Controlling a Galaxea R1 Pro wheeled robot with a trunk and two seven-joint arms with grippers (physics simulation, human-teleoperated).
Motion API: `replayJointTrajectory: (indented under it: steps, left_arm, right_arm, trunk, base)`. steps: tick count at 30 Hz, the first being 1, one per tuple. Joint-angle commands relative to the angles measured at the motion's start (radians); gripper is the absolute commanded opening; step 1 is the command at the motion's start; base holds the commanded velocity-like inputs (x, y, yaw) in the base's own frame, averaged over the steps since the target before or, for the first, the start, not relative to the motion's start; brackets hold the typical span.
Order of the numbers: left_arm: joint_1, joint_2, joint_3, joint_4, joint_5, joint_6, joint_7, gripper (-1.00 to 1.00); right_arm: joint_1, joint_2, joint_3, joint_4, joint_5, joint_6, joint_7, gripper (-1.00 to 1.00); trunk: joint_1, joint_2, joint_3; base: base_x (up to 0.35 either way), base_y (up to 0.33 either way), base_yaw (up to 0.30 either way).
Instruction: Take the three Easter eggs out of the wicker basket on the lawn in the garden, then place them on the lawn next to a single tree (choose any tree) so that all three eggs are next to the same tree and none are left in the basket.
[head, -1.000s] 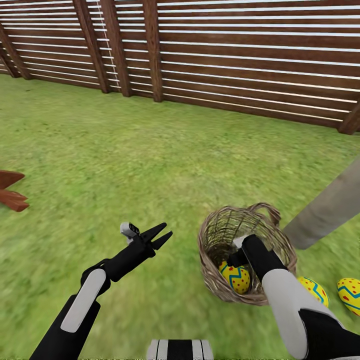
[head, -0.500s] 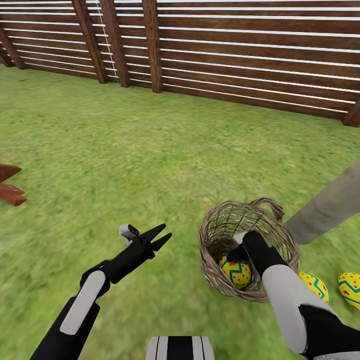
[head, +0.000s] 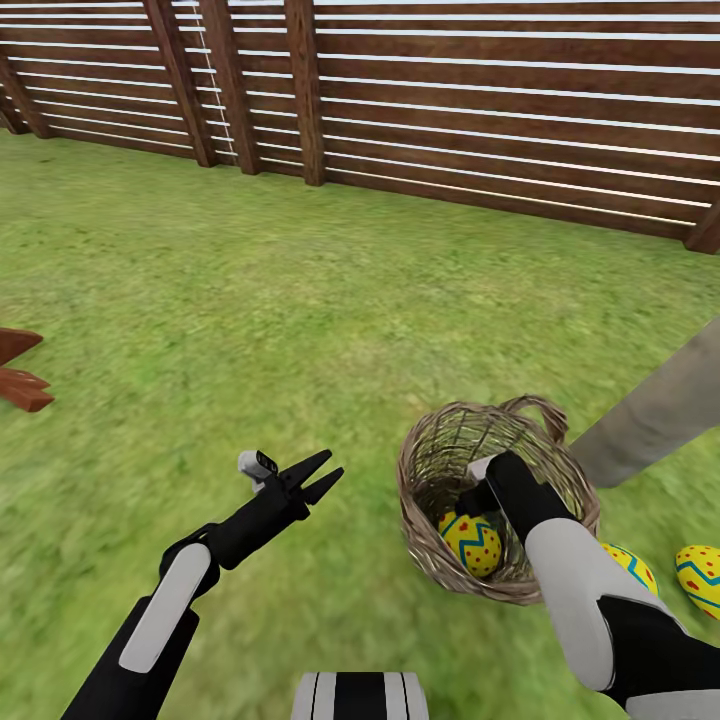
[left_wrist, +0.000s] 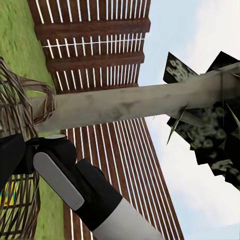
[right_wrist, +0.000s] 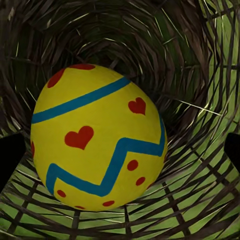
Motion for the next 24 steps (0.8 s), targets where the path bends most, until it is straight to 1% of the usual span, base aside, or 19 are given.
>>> replayJointTrajectory:
  steps: [1,6,7,8,14,17,24]
  left_arm:
    - [-0.001,0.001,-0.001,0.0,0.008,0.006,0.001,1.0]
    - [-0.001,0.0,-0.001,0.0,0.008,0.006,0.001,1.0]
    - [-0.001,0.0,-0.001,0.0,0.008,0.006,0.001,1.0]
    - [-0.001,0.0,-0.001,0.0,0.008,0.006,0.0,1.0]
    - [-0.001,0.0,-0.001,0.0,0.008,0.006,0.0,1.0]
    - [-0.001,0.0,0.0,0.001,0.008,0.006,0.0,1.0]
    - [-0.001,0.001,-0.001,0.001,0.008,0.006,0.0,1.0]
  right_arm:
    - [0.0,0.001,-0.008,-0.001,0.011,0.002,0.014,1.0]
    - [0.0,0.001,-0.007,-0.002,0.019,0.002,0.042,1.0]
    - [0.0,0.001,-0.007,-0.002,0.019,0.002,0.047,1.0]
    - [0.0,0.001,-0.007,-0.002,0.02,0.002,0.143,1.0]
    - [0.0,0.001,-0.007,-0.003,0.021,0.002,0.14,1.0]
    - [0.0,0.002,-0.007,-0.004,0.021,0.003,0.14,1.0]
    - [0.0,0.003,-0.007,-0.006,0.019,0.003,0.128,1.0]
  trunk:
    - [0.0,0.0,-0.001]
    - [0.0,0.0,-0.001]
    - [0.0,-0.001,-0.005]
    - [0.001,-0.001,-0.008]
    - [0.001,-0.001,-0.008]
    - [0.002,-0.001,-0.02]
    - [0.002,-0.001,-0.02]
  base:
    - [0.0,0.0,0.0]
    - [0.0,0.0,0.0]
    - [0.0,0.0,0.0]
    - [0.0,0.0,0.0]
    - [0.0,0.0,0.0]
    - [0.0,0.0,0.0]
    - [0.0,0.0,0.0]
